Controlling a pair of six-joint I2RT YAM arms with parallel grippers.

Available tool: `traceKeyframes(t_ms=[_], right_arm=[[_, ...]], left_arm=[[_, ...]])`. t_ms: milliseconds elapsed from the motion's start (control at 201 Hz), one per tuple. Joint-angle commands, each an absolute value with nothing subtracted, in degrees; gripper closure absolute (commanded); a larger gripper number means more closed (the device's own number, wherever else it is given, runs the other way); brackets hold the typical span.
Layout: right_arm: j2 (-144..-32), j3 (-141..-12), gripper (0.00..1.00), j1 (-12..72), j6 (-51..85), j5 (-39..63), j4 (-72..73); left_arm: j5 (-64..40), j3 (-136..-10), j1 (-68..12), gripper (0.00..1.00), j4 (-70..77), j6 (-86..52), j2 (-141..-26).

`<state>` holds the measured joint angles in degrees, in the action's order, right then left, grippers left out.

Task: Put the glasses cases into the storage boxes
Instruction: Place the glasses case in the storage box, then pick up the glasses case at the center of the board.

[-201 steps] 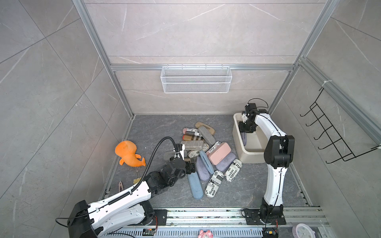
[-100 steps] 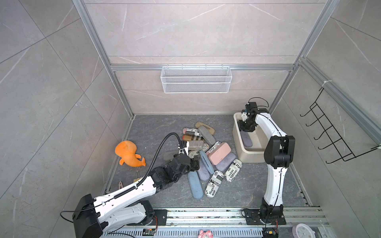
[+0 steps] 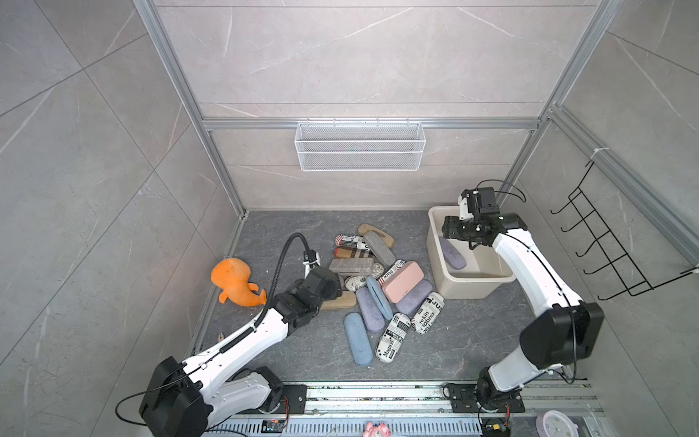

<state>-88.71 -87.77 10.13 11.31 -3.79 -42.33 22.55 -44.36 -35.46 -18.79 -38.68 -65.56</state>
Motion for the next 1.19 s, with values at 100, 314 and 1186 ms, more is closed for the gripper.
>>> traceKeyframes(t_ms=[100, 314, 1186], right_arm=[[-79.08, -77.83, 0.15, 19.73, 12.92, -9.24, -35.84], [-71.82, -69.27, 0.14, 20.46, 15.3, -1.2, -31.29], [-69.52, -66.09, 0.13, 21.82, 16.28, 1.17, -32.39]], left_arm=[[9.99, -47.88, -28.88, 0.14, -22.78, -36.65, -75.27], [3.74, -54.89, -28.85, 0.14, -22.7, -30.49, -87.9], [3.73, -38.65, -38.84, 0.18, -23.22, -40.41, -73.75]])
